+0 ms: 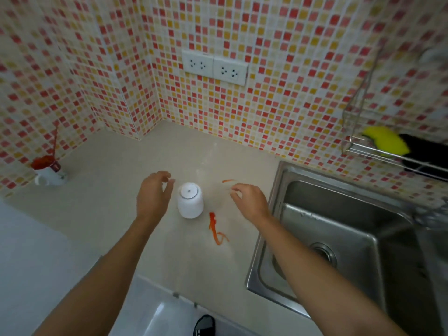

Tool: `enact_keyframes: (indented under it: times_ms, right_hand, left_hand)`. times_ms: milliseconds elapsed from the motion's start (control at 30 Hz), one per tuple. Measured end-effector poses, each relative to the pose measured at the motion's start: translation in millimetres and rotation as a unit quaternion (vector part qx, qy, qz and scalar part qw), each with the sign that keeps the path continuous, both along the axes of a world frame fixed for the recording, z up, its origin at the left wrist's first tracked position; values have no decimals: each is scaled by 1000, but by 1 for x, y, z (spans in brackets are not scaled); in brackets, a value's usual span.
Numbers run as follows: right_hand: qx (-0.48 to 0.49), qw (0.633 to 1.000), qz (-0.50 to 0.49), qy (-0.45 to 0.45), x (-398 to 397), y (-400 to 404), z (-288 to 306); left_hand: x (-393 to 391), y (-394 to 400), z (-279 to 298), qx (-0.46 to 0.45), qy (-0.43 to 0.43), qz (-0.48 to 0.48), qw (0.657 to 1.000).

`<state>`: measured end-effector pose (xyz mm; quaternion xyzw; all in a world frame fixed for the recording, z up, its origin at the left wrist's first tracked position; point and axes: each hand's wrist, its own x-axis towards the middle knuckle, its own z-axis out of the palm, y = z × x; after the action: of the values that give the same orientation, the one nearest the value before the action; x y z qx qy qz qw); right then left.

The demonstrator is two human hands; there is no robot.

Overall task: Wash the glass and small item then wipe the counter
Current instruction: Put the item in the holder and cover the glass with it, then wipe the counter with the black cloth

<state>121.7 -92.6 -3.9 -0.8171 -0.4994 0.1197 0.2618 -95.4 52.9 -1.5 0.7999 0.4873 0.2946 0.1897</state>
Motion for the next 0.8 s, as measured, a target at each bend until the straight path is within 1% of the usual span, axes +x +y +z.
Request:
enact_keyframes:
  times_ms: [67, 167, 233, 333, 367, 433, 533, 633, 733, 800]
  right_hand:
    - [32, 999, -8, -37, 15, -23, 15]
    - [39, 997, -23, -67, 40, -63, 29]
    - [9, 997, -43, -69, 59, -91, 32]
    - [-65, 994, -64, -52, 87, -142, 31]
    - [-78, 993, -72, -47, 94, -159, 29]
    - [-72, 991, -101, -47, 109, -196, 29]
    - [-11, 986, -141, -89, 131, -242, 43]
    - [75, 976, -148, -140, 153, -275, 77]
    - [153, 963, -153, -163, 180, -295, 116]
    - [189, 952, -164, -176, 203, -298, 140]
  left_hand:
    - [27, -18, 24, 53, 1, -55, 997]
    - [81, -56, 48, 90, 1, -128, 988]
    - [119, -86, 56, 85, 3, -156, 984]
    - [166, -135, 58, 86, 6, -207, 975]
    - [177, -150, 59, 94, 7, -220, 971]
    - [202, -182, 60, 128, 6, -248, 960]
    - [240, -223, 72, 188, -1, -291, 938]
    - [283, -252, 93, 229, -7, -325, 918]
    - [322, -270, 115, 247, 24, -352, 903]
    - [344, -276, 124, 237, 72, -357, 901]
